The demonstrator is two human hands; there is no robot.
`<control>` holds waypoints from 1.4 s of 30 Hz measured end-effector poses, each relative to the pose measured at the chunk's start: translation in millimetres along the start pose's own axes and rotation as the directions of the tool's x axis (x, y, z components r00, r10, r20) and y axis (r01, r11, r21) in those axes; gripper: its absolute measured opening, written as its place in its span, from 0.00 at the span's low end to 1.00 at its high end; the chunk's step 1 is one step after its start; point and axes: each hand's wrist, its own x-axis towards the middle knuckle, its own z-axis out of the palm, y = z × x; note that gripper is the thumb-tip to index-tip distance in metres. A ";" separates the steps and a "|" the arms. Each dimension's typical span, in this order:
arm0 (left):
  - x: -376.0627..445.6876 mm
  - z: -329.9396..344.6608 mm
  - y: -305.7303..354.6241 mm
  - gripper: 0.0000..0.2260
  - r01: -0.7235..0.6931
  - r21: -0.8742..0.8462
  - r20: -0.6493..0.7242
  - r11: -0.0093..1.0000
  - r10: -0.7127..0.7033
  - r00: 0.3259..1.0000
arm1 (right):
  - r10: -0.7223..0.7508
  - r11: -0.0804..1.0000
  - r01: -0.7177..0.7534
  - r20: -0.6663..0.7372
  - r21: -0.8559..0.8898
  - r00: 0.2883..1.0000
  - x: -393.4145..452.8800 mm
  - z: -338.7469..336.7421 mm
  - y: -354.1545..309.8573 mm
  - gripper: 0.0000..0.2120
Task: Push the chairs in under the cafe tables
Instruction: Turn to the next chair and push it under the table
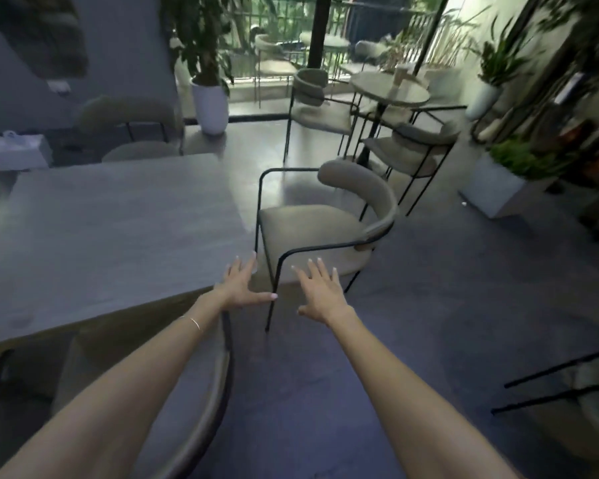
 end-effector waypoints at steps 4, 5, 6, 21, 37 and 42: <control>58.6 20.1 118.1 0.50 -0.007 -0.036 0.010 0.999 0.008 1.000 | 0.035 0.999 -0.035 -0.016 -0.032 0.999 26.1 -25.4 117.7 0.43; 73.0 25.2 142.9 0.50 -0.014 -0.032 0.024 0.999 0.015 1.000 | 0.043 0.999 -0.043 -0.016 -0.030 0.999 33.5 -29.1 144.0 0.43; 88.4 30.6 165.7 0.49 -0.018 -0.030 0.041 0.999 0.020 0.999 | 0.050 0.998 -0.050 -0.012 -0.025 0.999 41.8 -31.7 169.0 0.42; 393.3 73.0 358.9 0.46 0.082 -0.274 0.068 0.958 -0.066 0.995 | -0.074 0.983 0.088 0.095 -0.162 0.993 282.9 -64.2 448.5 0.32; 612.7 101.2 446.5 0.42 0.459 -0.703 -0.008 0.543 -0.651 0.759 | -0.628 0.527 0.768 0.441 -0.364 0.641 579.4 -92.8 582.5 0.28; 614.7 115.4 473.5 0.39 0.509 -0.777 0.046 0.371 -0.772 0.634 | -0.724 0.221 0.901 0.556 -0.373 0.408 611.4 -92.5 573.6 0.26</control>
